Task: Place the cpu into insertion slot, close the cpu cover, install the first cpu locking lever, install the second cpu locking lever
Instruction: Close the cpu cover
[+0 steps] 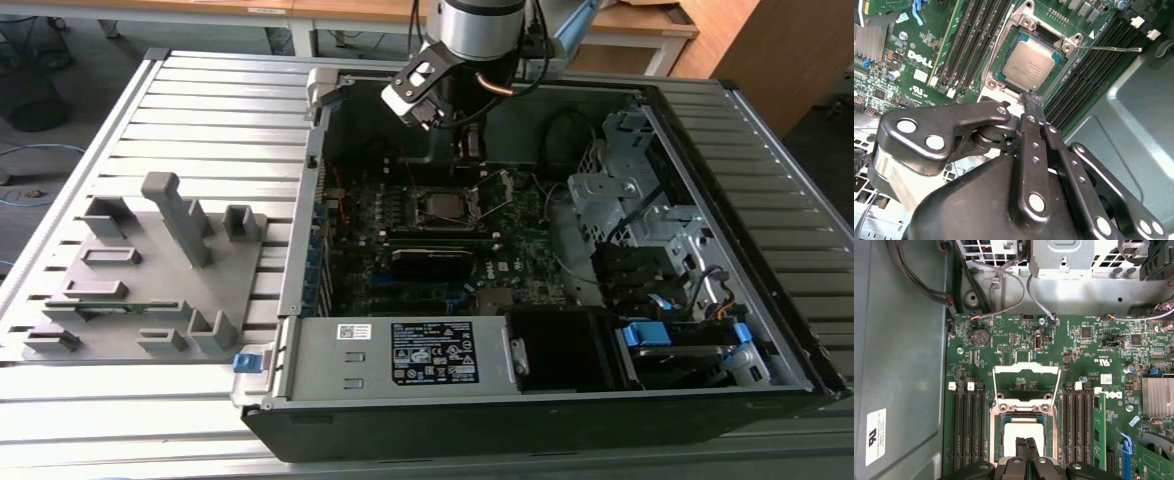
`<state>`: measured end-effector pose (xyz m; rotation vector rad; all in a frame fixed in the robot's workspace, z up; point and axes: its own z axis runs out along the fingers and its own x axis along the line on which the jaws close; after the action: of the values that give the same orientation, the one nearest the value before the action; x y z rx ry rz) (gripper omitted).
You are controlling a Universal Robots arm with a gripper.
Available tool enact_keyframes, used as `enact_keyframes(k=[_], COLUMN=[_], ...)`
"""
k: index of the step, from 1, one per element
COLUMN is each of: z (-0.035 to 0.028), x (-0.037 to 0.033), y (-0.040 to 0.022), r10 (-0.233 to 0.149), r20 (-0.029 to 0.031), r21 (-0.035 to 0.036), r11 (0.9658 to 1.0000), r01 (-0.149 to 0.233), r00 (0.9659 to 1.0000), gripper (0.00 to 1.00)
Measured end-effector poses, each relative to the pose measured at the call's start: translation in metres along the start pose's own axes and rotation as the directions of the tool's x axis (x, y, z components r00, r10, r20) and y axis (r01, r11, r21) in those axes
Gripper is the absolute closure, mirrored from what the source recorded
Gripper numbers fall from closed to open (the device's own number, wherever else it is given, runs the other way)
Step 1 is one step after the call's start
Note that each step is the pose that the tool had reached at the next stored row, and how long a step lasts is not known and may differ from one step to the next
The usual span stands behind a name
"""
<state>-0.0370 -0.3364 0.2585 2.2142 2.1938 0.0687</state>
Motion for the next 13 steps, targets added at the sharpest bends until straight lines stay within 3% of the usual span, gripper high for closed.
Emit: enact_keyframes(k=[13], z=[0.0002], x=[0.0], y=[0.0033], r10=[0.0], r20=[0.0001], r21=[0.0], r11=[1.0], r01=[0.0], r00=[1.0], gripper=[0.89])
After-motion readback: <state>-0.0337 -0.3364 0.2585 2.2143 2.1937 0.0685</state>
